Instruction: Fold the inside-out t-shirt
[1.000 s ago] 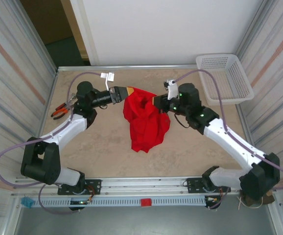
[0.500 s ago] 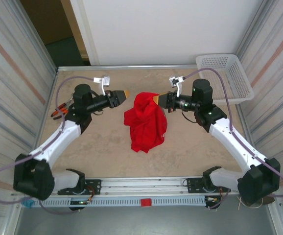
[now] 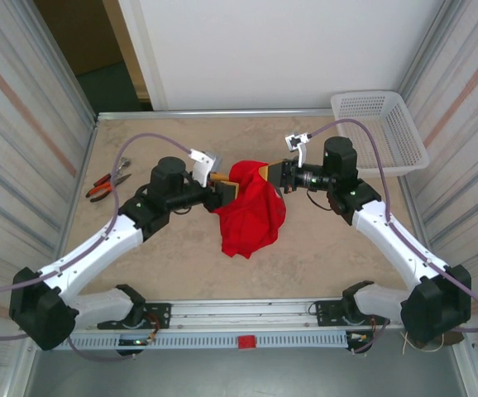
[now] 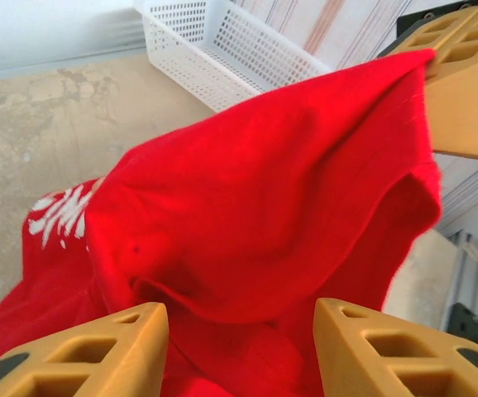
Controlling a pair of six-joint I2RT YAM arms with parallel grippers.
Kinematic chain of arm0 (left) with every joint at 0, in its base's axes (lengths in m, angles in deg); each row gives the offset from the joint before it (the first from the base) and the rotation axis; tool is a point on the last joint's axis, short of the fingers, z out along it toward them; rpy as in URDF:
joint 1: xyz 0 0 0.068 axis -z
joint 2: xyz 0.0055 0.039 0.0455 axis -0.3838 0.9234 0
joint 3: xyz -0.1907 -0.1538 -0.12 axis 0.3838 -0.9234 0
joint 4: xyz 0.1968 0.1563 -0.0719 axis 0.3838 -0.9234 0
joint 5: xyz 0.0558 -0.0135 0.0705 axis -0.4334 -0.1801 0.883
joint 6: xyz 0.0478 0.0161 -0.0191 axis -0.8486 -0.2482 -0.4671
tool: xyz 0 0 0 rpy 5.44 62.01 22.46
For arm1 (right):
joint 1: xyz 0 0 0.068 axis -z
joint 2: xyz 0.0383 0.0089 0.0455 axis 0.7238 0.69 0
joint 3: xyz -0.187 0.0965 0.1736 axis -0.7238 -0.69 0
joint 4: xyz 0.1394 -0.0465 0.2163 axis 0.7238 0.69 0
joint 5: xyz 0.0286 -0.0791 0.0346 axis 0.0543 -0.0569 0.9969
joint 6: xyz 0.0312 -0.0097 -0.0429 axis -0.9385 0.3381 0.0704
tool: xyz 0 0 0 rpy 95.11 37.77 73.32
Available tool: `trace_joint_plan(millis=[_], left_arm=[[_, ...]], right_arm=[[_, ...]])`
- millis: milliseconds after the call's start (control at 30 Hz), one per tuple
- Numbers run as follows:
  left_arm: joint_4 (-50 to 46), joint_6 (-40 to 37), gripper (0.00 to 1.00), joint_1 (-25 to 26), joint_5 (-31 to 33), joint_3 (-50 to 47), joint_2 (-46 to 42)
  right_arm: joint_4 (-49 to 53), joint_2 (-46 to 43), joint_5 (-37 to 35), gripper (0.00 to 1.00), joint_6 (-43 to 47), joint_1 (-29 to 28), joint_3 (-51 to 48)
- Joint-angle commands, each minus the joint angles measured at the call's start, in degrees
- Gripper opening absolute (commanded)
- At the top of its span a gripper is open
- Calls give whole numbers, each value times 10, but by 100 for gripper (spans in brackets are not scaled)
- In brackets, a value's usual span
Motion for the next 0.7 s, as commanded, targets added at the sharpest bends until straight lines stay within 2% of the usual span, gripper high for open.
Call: trace_joint_plan(millis=[0,167,367,667], left_arm=[[-12,-56,49,8,19,29,9],[-19,-71,48,19,31,43,26],[-22,-85,43,25,29,63,49],[-19,-90,51,29,42,30,15]], right_arm=[[-21,-2,-5,0,-16,3,-2],[-25,-3,-5,0,-19,3,-2],[-26,-5,-7,0,-21,3,-4],[-26,-7,-17,0,-20,9,-8]])
